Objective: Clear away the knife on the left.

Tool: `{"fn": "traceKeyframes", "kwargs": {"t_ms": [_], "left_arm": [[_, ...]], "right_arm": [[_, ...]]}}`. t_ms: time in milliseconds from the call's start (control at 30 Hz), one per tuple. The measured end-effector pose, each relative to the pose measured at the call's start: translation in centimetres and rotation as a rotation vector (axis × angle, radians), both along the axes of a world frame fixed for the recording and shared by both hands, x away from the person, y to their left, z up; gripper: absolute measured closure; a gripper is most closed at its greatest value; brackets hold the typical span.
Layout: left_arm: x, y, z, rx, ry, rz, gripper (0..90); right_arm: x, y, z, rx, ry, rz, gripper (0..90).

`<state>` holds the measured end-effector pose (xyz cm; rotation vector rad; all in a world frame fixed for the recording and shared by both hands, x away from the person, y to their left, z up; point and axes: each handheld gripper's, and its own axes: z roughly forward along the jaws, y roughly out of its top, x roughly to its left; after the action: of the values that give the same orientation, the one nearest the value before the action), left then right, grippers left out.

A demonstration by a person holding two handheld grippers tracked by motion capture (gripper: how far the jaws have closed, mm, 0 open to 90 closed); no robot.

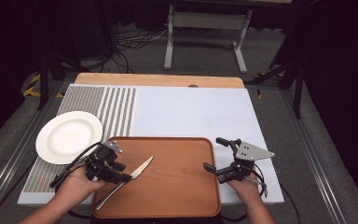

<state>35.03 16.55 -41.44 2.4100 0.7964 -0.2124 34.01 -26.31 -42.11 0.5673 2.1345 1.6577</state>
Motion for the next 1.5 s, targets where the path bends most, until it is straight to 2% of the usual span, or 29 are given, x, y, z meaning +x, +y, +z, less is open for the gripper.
{"fn": "traceKeyframes", "kwargs": {"t_ms": [33,67,100,133,167,200,233,267,300,533,600,700,733,833,967,1167,1300,1500], "left_arm": [[0.0,0.0,0.0,0.0,0.0,0.0,63.9],[0.0,0.0,0.1,-0.015,0.008,-0.014,63.9],[-0.1,-0.1,0.1,-0.022,-0.004,-0.025,76.6],[-0.3,-0.3,0.2,-0.018,-0.028,-0.048,83.0],[-0.3,-0.3,0.2,-0.018,-0.028,-0.048,88.3],[-0.3,-0.4,0.2,-0.01,-0.057,-0.063,88.3],[-0.4,-0.6,0.2,-0.007,-0.059,-0.065,90.0],[-0.5,-0.7,0.1,-0.007,-0.068,-0.077,90.0],[-0.7,-1.1,0.0,0.01,-0.098,-0.091,90.0],[-0.9,-2.2,-0.9,0.041,-0.138,-0.142,90.0],[-0.9,-2.4,-1.2,0.046,-0.133,-0.152,90.0],[-0.9,-2.7,-1.5,0.073,-0.134,-0.162,90.0],[-0.9,-2.8,-1.6,0.094,-0.126,-0.17,90.0],[-0.9,-2.8,-1.7,0.108,-0.128,-0.175,90.0],[-0.7,-2.7,-2.0,0.122,-0.097,-0.178,90.0],[-0.6,-2.8,-2.4,0.148,-0.08,-0.186,90.0],[-0.5,-2.7,-2.4,0.148,-0.063,-0.183,90.0],[-0.5,-2.6,-2.4,0.149,-0.06,-0.181,90.0]], "right_arm": [[0.0,0.0,0.0,0.0,0.0,0.0,1.4],[0.0,0.0,0.0,0.001,0.001,0.0,1.4],[0.0,0.0,0.0,0.002,0.0,0.002,1.4],[0.0,0.0,0.0,0.002,-0.001,0.002,1.4],[0.0,0.0,0.0,0.002,-0.001,0.002,1.4],[0.0,0.0,0.0,0.002,0.0,0.003,1.4],[0.0,0.0,0.0,0.002,0.0,0.003,1.4],[0.0,0.0,0.0,0.002,0.0,0.002,1.4],[0.0,0.0,0.0,0.002,0.0,0.002,1.4],[0.0,0.0,0.0,0.0,-0.001,0.002,1.4],[0.0,0.0,0.0,0.002,-0.002,0.003,1.4],[0.0,0.0,0.0,0.0,-0.002,0.002,1.4],[0.0,0.0,0.0,0.001,-0.001,0.002,1.4],[0.0,0.1,0.0,0.002,-0.003,0.004,1.4],[0.0,0.1,0.0,0.0,-0.002,0.004,1.4],[0.0,0.1,0.0,-0.002,-0.003,0.006,1.4],[0.0,0.1,0.0,-0.001,-0.004,0.004,1.4],[0.0,0.1,0.0,-0.008,-0.003,0.006,1.4]]}}
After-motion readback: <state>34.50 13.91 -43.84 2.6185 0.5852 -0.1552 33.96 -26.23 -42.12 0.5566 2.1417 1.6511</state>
